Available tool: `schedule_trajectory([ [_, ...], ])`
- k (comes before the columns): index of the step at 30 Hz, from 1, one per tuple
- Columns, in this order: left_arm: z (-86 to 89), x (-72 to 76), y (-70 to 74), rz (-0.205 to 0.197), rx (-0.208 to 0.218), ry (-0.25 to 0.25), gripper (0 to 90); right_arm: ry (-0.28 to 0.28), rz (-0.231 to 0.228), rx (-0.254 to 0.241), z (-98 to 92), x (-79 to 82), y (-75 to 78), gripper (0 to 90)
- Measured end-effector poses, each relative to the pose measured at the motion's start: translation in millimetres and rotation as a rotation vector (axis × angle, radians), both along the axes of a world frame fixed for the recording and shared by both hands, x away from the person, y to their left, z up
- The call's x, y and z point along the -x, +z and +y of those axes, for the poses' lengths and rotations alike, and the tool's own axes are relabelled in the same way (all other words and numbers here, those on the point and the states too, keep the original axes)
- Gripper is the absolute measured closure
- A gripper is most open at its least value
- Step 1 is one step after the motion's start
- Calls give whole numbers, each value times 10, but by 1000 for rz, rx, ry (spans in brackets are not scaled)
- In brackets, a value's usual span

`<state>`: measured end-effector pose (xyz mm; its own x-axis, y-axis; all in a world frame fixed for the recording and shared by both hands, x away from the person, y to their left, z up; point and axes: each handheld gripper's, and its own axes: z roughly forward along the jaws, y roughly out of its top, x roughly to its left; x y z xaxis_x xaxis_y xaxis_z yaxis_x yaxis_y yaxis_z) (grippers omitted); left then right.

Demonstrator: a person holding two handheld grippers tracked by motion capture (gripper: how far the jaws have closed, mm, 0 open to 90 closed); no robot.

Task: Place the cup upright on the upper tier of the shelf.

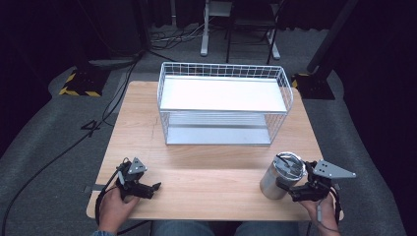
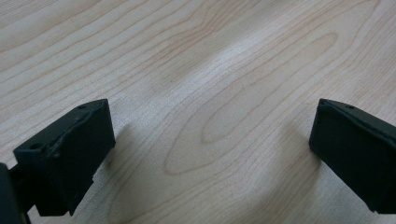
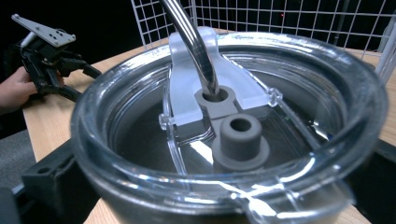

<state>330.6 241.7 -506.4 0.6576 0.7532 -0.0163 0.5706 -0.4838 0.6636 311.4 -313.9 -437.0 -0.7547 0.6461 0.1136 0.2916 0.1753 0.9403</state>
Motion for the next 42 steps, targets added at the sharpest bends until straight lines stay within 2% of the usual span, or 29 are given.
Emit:
schedule_trajectory([
  [7, 0, 0, 0, 0, 0, 0, 6, -2, -4, -11, 12, -11, -30, 1],
  [11, 0, 0, 0, 0, 0, 0, 6, -5, -9, 10, 18, -3, -7, 11],
  [15, 0, 0, 0, 0, 0, 0, 6, -27, -37, 46, 34, 20, 41, 30],
  [23, 0, 0, 0, 0, 0, 0, 6, -33, -43, 51, 24, 21, 65, 36],
  [28, -3, -1, -1, 5, 5, 2, 6, -34, -27, 55, 30, 18, 98, 37],
  [36, -3, -2, -1, 5, 5, 2, 6, -35, -48, 77, 42, 21, 266, 38],
  [42, -3, -2, -1, 5, 5, 2, 6, -41, -62, 91, 40, 3, 488, 38],
])
